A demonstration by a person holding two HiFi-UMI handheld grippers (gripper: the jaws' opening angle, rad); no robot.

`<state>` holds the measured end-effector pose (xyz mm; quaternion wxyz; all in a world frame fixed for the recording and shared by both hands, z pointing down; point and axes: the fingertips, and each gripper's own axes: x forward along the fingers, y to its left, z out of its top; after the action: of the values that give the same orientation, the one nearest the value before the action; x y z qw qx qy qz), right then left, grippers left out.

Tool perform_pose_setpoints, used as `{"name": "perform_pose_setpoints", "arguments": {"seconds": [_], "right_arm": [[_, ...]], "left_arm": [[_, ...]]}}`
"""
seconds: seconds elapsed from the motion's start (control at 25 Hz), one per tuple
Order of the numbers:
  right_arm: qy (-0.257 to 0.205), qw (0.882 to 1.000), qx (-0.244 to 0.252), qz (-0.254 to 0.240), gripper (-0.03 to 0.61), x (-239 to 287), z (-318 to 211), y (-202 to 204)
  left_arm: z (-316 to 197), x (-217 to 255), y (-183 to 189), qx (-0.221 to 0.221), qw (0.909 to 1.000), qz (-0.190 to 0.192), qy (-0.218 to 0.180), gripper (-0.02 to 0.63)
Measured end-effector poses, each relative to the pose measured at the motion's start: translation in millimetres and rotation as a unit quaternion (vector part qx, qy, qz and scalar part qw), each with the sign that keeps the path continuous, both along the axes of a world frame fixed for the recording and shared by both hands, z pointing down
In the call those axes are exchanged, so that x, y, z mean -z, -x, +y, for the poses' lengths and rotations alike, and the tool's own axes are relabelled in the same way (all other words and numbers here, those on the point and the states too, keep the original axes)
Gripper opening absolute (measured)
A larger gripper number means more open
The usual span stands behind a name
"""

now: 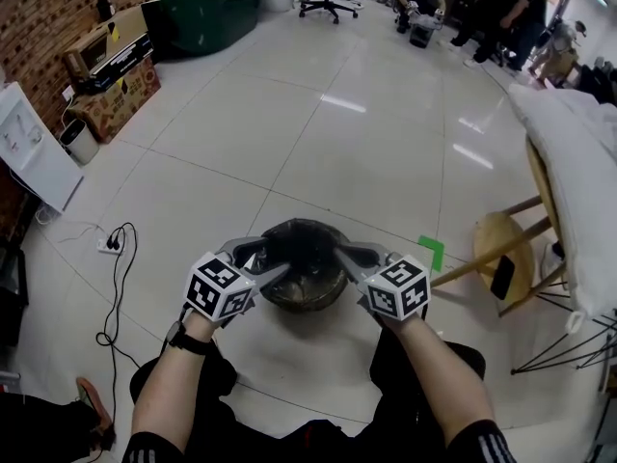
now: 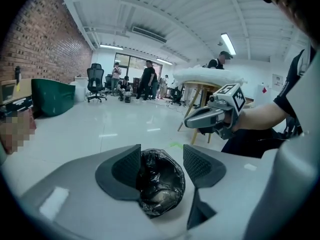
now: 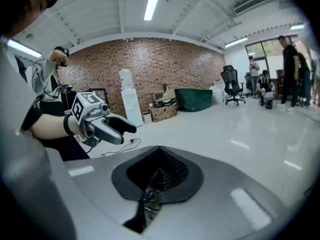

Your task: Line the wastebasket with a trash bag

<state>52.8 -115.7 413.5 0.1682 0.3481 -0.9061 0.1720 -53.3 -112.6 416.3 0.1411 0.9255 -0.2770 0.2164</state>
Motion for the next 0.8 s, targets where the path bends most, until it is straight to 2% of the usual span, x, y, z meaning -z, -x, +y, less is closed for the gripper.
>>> {"name": "perform_pose_setpoints", "arguments": {"seconds": [0.28, 0.44, 0.6, 0.8], "right_arm": [[-0.04, 0.999, 0.022, 0.004, 0.006, 21, 0, 12], [-0.046, 0.998, 0.04, 0.009, 0.006, 27, 2, 23], [-0.051, 0.997, 0.052, 0.014, 0.006, 31, -4, 27], [-0.054, 0.997, 0.05, 0.014, 0.006, 36, -8, 24]], "left_arm": [[-2, -1, -7, -0.019, 0.9996, -0.013, -0.017, 0.259], [-6, 0, 5, -0.013, 0.9995, -0.019, -0.022, 0.259], [-11, 11, 4, -0.002, 0.9993, -0.003, -0.037, 0.259], [-4, 12, -5, -0.02, 0.9987, -0.008, -0.046, 0.259]]}}
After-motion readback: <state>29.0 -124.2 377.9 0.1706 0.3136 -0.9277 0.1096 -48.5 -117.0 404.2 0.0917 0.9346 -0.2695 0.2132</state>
